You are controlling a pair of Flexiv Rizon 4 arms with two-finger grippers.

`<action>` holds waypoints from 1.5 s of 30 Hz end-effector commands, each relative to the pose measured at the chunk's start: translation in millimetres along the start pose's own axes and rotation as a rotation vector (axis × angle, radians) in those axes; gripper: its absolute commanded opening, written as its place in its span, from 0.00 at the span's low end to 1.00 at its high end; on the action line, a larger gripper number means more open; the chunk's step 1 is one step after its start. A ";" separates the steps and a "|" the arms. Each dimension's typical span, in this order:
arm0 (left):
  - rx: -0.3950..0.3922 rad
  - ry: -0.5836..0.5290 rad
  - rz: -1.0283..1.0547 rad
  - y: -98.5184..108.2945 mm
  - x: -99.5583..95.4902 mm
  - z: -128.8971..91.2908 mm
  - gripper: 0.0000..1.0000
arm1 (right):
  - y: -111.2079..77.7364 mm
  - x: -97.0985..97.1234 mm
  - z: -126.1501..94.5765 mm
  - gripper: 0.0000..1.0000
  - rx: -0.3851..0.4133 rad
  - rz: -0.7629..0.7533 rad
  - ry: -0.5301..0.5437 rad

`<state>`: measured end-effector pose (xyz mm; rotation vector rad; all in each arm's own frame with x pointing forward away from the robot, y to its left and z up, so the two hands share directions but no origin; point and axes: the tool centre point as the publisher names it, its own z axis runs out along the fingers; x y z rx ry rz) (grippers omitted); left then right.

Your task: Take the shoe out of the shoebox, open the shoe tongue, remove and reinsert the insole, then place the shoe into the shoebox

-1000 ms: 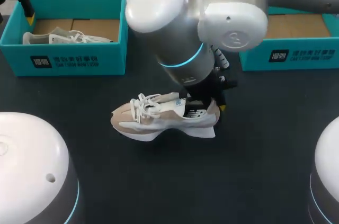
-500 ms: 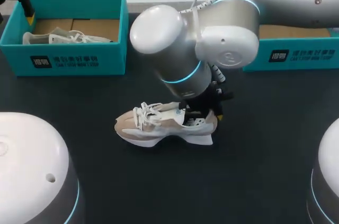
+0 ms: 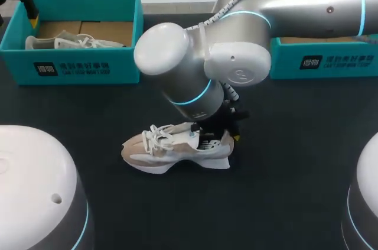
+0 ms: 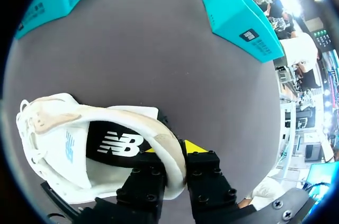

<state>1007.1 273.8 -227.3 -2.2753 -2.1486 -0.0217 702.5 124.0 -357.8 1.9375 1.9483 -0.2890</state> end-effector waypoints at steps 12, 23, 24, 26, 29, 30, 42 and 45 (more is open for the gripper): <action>-0.001 0.001 0.001 -0.5 0.2 -0.2 1.00 | -2.3 -8.1 -37.9 1.00 -0.026 0.138 0.047; -0.001 0.001 0.001 -0.5 0.2 -0.2 1.00 | -4.0 -34.4 -109.7 1.00 -0.093 -0.145 0.199; -0.001 0.001 0.001 -0.5 0.2 -0.2 1.00 | -4.3 -34.8 -113.8 1.00 -0.098 -0.187 0.217; -0.001 0.001 0.001 -0.5 0.2 -0.2 1.00 | -5.6 -35.8 -130.7 1.00 -0.179 -0.373 0.266; -0.001 0.001 0.001 -0.5 0.2 -0.2 1.00 | -11.0 -37.5 -148.3 1.00 -0.217 -0.604 0.339; -0.001 0.001 0.001 -0.5 0.2 -0.2 1.00 | -11.0 -37.5 -148.3 1.00 -0.217 -0.604 0.339; -0.001 0.001 0.001 -0.5 0.2 -0.2 1.00 | -11.0 -37.5 -148.3 1.00 -0.217 -0.604 0.339; -0.001 0.001 0.001 -0.5 0.2 -0.2 1.00 | -11.0 -37.5 -148.3 1.00 -0.217 -0.604 0.339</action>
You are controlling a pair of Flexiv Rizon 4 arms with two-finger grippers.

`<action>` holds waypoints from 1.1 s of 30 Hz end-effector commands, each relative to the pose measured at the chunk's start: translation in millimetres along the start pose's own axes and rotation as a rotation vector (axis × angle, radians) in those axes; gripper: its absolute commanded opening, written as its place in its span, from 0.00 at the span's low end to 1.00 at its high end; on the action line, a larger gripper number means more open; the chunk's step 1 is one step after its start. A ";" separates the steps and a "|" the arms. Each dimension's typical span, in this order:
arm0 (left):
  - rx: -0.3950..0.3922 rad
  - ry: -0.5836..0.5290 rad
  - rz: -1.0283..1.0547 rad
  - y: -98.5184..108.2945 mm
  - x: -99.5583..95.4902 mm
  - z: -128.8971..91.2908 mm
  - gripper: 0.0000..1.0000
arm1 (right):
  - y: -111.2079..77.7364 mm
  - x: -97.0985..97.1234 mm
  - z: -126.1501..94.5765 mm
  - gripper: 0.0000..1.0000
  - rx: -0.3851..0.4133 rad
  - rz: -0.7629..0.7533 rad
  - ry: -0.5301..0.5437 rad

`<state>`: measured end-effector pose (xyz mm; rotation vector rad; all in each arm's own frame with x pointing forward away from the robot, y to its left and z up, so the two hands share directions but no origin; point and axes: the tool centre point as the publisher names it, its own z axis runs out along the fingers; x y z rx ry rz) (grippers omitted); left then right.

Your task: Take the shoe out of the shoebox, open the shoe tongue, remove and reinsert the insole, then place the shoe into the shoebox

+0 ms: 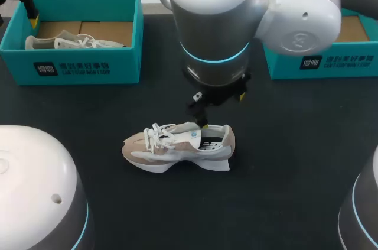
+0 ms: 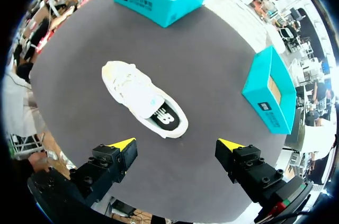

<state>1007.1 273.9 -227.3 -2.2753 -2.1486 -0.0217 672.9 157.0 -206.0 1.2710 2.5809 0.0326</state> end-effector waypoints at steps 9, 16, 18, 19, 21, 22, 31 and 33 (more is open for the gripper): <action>-0.001 0.001 0.001 -0.4 0.2 -0.2 1.00 | -1.8 -19.4 7.8 1.00 -0.087 -0.570 0.190; -0.001 0.001 0.001 -0.4 0.2 -0.2 1.00 | 8.1 -34.4 17.5 1.00 -0.231 -0.763 0.352; -0.001 0.001 0.001 -0.4 0.2 -0.2 1.00 | 8.4 -36.9 20.4 1.00 -0.300 -0.776 0.422; -0.001 0.001 0.001 -0.4 0.2 -0.2 1.00 | 8.4 -37.5 21.9 1.00 -0.335 -0.789 0.461; -0.001 0.001 0.001 -0.4 0.2 -0.2 1.00 | 7.6 -40.0 25.1 1.00 -0.395 -0.796 0.518; -0.001 0.001 0.001 -0.4 0.2 -0.2 1.00 | 6.8 -41.7 26.3 1.00 -0.431 -0.792 0.553; -0.001 0.001 0.001 -0.4 0.2 -0.2 1.00 | -4.7 -59.7 44.8 1.00 -0.582 -0.755 0.671; -0.001 0.001 0.001 -0.4 0.2 -0.2 1.00 | -7.1 -61.5 49.4 1.00 -0.610 -0.747 0.686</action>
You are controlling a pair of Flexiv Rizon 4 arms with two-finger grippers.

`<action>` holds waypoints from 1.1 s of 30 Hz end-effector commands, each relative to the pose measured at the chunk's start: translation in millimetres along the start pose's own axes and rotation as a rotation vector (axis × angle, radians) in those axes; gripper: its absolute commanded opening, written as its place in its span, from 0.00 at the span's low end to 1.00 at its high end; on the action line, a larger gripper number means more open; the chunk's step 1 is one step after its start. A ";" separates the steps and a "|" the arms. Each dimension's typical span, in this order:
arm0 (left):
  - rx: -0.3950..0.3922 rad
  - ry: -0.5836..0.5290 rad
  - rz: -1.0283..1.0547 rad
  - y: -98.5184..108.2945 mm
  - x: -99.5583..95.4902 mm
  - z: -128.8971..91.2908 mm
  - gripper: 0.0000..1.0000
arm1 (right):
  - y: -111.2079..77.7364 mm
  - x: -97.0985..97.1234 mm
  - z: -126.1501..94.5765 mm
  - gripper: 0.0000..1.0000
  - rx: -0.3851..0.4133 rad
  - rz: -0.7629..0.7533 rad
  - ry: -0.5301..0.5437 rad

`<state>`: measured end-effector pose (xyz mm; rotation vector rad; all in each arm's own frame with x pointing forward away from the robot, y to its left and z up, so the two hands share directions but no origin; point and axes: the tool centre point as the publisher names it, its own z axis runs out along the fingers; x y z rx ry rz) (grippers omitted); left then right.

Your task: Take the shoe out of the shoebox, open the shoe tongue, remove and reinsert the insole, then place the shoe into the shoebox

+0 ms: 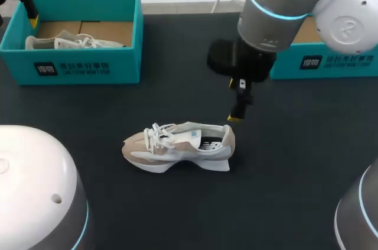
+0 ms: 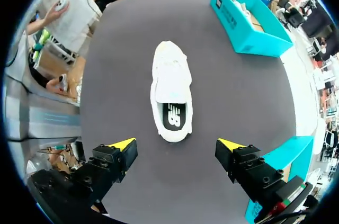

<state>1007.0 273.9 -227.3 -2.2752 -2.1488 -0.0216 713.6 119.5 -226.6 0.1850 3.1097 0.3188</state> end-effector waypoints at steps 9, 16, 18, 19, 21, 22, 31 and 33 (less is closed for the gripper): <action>-0.001 0.001 0.001 -0.4 0.1 -0.2 1.00 | -37.2 -15.6 12.6 1.00 -0.728 -0.129 -0.034; -0.001 0.001 0.001 -0.4 0.1 -0.2 1.00 | -48.7 -28.9 18.7 1.00 -0.857 -0.186 -0.041; -0.001 0.001 0.001 -0.4 0.1 -0.2 1.00 | -50.6 -28.3 20.2 1.00 -0.868 -0.186 -0.037; -0.001 0.001 0.001 -0.4 0.1 -0.2 1.00 | -52.4 -27.4 21.5 1.00 -0.872 -0.177 -0.039; -0.001 0.001 0.001 -0.4 0.1 -0.2 1.00 | -52.4 -27.4 21.5 1.00 -0.872 -0.177 -0.039; -0.001 0.001 0.001 -0.4 0.1 -0.2 1.00 | -52.4 -27.4 21.5 1.00 -0.872 -0.177 -0.039; -0.001 0.001 0.001 -0.4 0.1 -0.2 1.00 | -52.4 -27.4 21.5 1.00 -0.872 -0.177 -0.039; -0.001 0.001 0.001 -0.4 0.1 -0.2 1.00 | -52.4 -27.4 21.5 1.00 -0.872 -0.177 -0.039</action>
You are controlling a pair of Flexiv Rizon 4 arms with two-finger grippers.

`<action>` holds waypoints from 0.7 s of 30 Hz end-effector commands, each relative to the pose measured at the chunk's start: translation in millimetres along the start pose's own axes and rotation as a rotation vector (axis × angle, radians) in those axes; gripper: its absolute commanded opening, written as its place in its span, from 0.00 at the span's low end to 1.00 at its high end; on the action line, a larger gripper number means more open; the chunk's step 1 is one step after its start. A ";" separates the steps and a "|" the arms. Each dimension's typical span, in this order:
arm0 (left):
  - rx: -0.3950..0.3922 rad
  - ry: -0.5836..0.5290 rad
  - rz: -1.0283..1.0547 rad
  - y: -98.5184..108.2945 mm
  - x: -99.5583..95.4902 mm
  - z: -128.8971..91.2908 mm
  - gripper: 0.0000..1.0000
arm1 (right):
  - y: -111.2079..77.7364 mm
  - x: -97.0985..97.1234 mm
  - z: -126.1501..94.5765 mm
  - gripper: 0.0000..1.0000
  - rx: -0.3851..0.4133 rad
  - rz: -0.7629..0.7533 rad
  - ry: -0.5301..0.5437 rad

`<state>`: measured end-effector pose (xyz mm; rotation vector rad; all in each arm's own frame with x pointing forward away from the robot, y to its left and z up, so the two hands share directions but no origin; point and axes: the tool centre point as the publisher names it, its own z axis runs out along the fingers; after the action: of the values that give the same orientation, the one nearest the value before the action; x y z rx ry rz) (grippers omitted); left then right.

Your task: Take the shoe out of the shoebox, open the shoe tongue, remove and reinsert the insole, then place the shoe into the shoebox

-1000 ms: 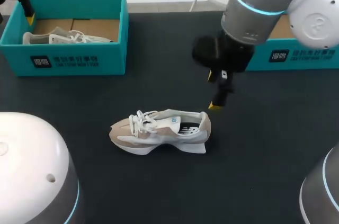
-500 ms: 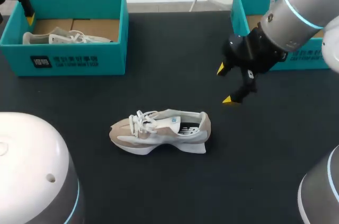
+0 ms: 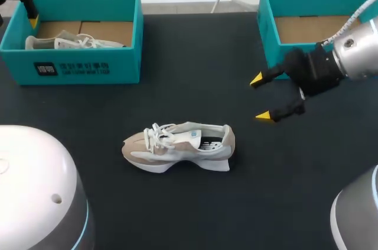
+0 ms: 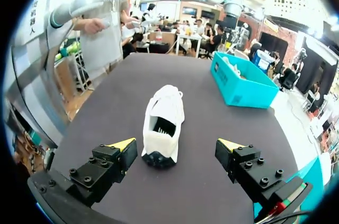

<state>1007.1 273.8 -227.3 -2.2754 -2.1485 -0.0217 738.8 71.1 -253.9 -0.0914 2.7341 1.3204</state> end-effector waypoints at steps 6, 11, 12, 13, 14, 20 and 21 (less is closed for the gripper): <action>-0.001 0.001 0.001 -0.5 0.3 -0.2 1.00 | -14.3 8.5 5.7 1.00 -0.091 -0.040 -0.012; -0.001 0.001 0.001 -0.5 0.3 -0.2 1.00 | -45.2 18.8 16.9 1.00 -0.058 -0.056 -0.034; -0.001 0.001 0.001 -0.5 0.3 -0.2 1.00 | -51.8 20.7 19.6 1.00 -0.049 -0.043 -0.030; -0.001 0.001 0.001 -0.5 0.3 -0.2 1.00 | -57.0 21.9 22.5 1.00 -0.068 -0.032 -0.044; -0.001 0.001 0.001 -0.5 0.3 -0.2 1.00 | -62.7 23.5 25.4 1.00 -0.077 -0.007 -0.050; -0.001 0.001 0.001 -0.5 0.3 -0.2 1.00 | -89.1 35.9 45.9 1.00 -0.083 0.041 -0.064; -0.001 0.001 0.001 -0.5 0.3 -0.2 1.00 | -90.2 37.3 49.2 1.00 -0.085 0.045 -0.069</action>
<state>1007.1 273.8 -227.3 -2.2754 -2.1486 -0.0216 718.5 47.5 -347.3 -0.0104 2.6711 1.4182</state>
